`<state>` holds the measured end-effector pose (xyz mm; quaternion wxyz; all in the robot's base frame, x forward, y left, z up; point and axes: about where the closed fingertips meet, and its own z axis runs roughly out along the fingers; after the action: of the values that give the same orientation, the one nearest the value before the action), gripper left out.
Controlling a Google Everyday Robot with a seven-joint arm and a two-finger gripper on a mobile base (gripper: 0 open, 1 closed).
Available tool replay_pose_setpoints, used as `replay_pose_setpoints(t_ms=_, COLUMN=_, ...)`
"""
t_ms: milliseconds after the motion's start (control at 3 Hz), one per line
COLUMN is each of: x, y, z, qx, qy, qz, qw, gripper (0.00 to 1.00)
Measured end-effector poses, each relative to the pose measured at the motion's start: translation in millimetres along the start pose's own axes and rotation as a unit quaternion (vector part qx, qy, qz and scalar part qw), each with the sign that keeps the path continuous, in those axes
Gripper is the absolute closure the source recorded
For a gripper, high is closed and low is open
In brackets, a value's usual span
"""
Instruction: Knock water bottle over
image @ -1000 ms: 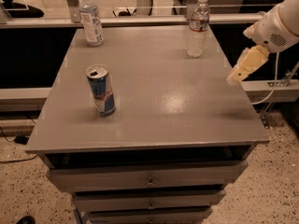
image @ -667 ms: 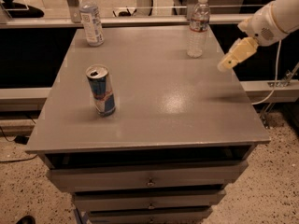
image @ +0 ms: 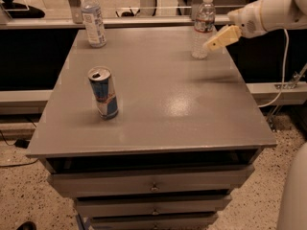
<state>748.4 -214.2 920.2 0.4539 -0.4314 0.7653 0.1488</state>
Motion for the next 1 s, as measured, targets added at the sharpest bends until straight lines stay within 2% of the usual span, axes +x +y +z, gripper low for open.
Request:
replay_pose_setpoints(t_ms=333, x=-20.1, y=-8.5, z=25.4, qx=-0.011, qy=-0.062, qz=0.021, qw=0.9978, gripper=0.0)
replay_pose_setpoints(t_ms=667, x=-38.3, y=-0.5, z=43.9, qx=-0.038, qy=-0.127, qz=0.056, qw=0.9896, gripper=0.0)
replay_pose_setpoints(t_ms=1000, x=-42.6, y=20.6, z=56.4, qx=-0.073, qy=-0.161, qz=0.083, qw=0.9809, gripper=0.0)
